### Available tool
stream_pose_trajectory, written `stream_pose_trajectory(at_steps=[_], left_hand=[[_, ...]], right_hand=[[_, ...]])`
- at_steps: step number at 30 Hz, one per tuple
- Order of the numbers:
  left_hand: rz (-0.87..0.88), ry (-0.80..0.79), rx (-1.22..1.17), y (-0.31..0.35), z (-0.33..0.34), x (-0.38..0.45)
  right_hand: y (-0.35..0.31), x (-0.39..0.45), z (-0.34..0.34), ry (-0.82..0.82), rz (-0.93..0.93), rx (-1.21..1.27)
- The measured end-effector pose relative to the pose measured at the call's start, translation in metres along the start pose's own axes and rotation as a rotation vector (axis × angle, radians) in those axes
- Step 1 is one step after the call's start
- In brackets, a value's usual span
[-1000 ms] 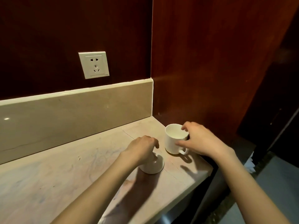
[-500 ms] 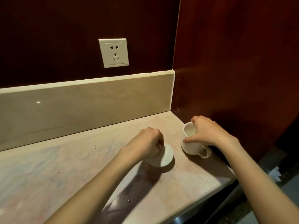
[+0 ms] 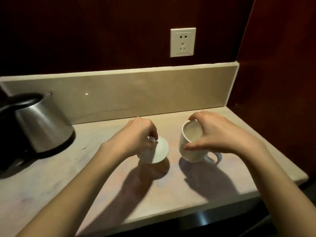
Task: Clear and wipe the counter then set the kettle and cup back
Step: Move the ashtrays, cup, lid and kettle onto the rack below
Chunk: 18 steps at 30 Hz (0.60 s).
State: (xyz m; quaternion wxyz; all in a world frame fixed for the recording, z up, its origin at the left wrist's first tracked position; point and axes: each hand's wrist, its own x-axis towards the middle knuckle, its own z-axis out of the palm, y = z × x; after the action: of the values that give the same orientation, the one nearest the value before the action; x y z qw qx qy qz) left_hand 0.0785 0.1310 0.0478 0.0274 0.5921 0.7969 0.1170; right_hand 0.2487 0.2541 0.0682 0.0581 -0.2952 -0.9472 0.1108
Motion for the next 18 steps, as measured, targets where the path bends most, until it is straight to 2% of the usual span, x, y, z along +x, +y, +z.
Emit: stream_pose_trajectory(at_steps=[8,18], left_hand=[[-0.147,-0.010,0.051,-0.052,-0.014,-0.108],[-0.295,0.015,0.064,-0.060,-0.013,-0.238]], right_hand=[[-0.096,-0.032,0.033,-0.034,-0.183,0.044],[-0.171,-0.102,0.064,-0.085,-0.381,0.001]])
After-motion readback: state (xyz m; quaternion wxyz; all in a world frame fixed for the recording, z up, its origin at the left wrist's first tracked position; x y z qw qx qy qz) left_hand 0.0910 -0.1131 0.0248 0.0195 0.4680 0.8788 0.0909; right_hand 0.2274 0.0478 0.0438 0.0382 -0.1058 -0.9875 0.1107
